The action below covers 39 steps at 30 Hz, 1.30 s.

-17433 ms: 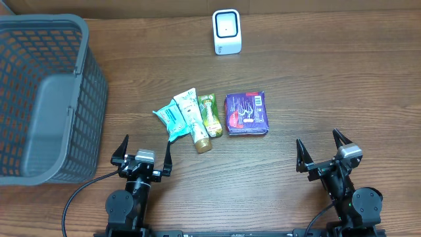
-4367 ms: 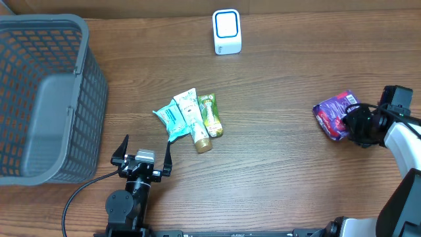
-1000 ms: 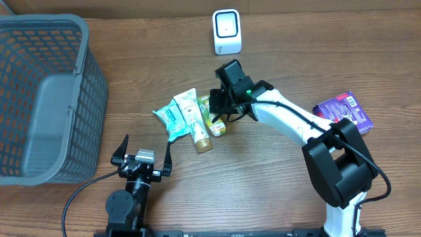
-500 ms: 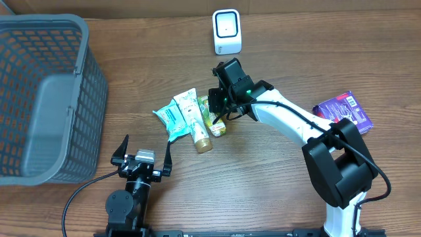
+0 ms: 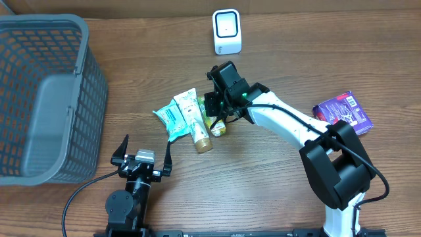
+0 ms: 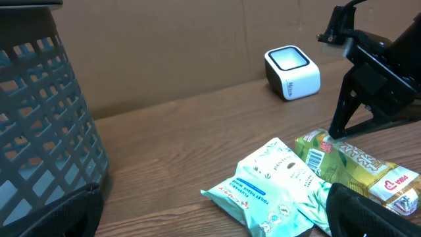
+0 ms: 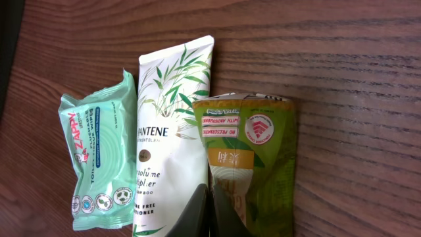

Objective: Scan the item barcode
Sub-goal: 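Lower the right gripper onto the top of the juice box, then grasp the green tea juice box with the right gripper and lift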

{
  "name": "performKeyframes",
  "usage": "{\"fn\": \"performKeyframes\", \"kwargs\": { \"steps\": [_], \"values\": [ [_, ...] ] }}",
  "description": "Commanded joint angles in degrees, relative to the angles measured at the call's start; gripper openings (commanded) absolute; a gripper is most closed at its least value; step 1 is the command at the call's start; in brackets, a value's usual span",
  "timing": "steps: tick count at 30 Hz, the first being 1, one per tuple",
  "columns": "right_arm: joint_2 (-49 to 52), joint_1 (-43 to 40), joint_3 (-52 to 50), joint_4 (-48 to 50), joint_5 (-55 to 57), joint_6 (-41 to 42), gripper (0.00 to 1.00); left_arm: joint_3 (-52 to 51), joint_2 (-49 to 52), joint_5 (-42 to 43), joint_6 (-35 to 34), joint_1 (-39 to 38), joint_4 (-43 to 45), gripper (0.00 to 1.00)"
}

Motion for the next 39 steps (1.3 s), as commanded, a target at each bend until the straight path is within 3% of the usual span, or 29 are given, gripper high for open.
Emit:
{"fn": "performKeyframes", "kwargs": {
  "steps": [1, 21, 30, 39],
  "values": [
    [1.38, 0.0, 1.25, -0.04, 0.85, -0.44, 0.04, -0.24, -0.28, 0.0, -0.2, 0.33, -0.09, 1.0],
    [5.44, 0.0, 1.25, -5.95, -3.08, 6.34, 0.04, -0.22, -0.28, 0.0, -0.17, 0.33, -0.09, 1.0],
    [7.82, -0.76, 1.2, -9.2, -3.72, 15.93, 0.04, -0.24, -0.28, 0.0, -0.17, 0.33, -0.09, 1.0],
    [7.43, -1.62, 5.03, -10.27, -3.74, 9.25, 0.04, -0.24, -0.28, 0.0, -0.17, 0.33, -0.09, 1.0]
  ]
}}
